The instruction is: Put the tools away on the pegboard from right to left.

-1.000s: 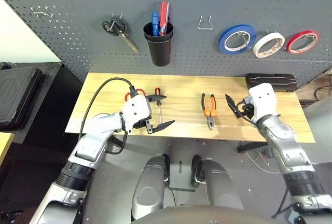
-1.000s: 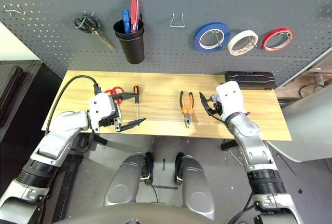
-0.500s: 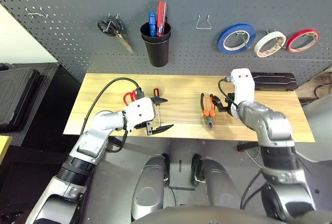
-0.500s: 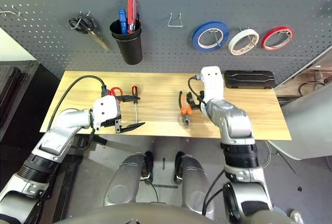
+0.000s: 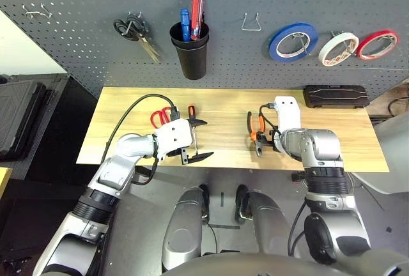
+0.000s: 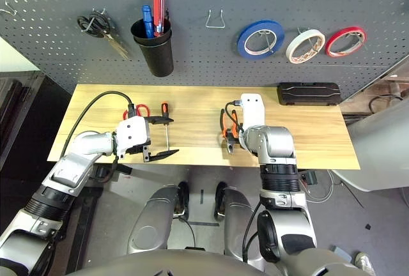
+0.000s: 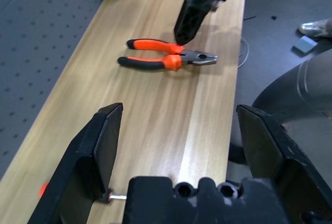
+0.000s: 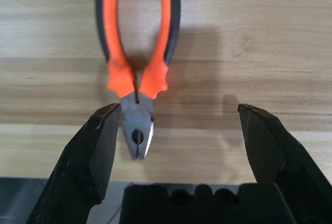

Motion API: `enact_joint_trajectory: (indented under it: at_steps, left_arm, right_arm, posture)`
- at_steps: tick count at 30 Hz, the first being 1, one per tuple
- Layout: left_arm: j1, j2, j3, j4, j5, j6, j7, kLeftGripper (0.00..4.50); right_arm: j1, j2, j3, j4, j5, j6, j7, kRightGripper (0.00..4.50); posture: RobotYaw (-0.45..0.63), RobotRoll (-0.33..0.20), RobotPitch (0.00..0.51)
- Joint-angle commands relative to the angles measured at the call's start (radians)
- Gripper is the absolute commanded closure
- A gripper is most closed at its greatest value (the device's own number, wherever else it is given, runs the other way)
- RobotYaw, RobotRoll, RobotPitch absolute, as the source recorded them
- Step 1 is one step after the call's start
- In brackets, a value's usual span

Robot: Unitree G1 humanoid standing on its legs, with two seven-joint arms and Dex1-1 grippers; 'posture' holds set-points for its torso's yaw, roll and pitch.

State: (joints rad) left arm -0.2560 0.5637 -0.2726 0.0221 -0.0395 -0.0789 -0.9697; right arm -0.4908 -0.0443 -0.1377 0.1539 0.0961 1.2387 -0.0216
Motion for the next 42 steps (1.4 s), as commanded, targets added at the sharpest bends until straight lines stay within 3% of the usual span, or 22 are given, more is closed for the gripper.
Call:
enact_joint_trajectory:
  at_steps: [1, 17, 28, 39, 42]
  left_arm:
    - [0.023, -0.005, -0.024, -0.01, 0.013, 0.011, -0.002, 0.0]
    - [0.067, 0.003, -0.023, -0.069, 0.014, 0.044, 0.019, 0.0]
    - [0.083, 0.008, -0.024, -0.086, 0.017, 0.054, 0.03, 0.0]
    - [0.073, 0.003, -0.039, -0.078, 0.025, 0.051, 0.03, 0.0]
    - [0.078, 0.004, -0.043, -0.08, 0.027, 0.052, 0.03, 0.0]
  right_arm:
    - [-0.011, -0.007, 0.02, 0.083, -0.007, -0.05, 0.012, 0.01]
    - [-0.12, -0.003, 0.068, 0.435, -0.024, -0.305, 0.032, 0.01]
    - [-0.124, -0.007, 0.073, 0.434, -0.023, -0.331, 0.042, 0.01]
    - [-0.149, 0.035, -0.018, 0.48, 0.004, -0.314, -0.036, 0.01]
    - [-0.152, 0.047, -0.046, 0.479, 0.014, -0.296, -0.059, 0.94]
  posture:
    - [0.18, 0.0, 0.291]
    - [0.23, 0.0, 0.317]
    - [0.23, 0.0, 0.315]
    - [0.23, 0.0, 0.31]
    - [0.23, 0.0, 0.309]
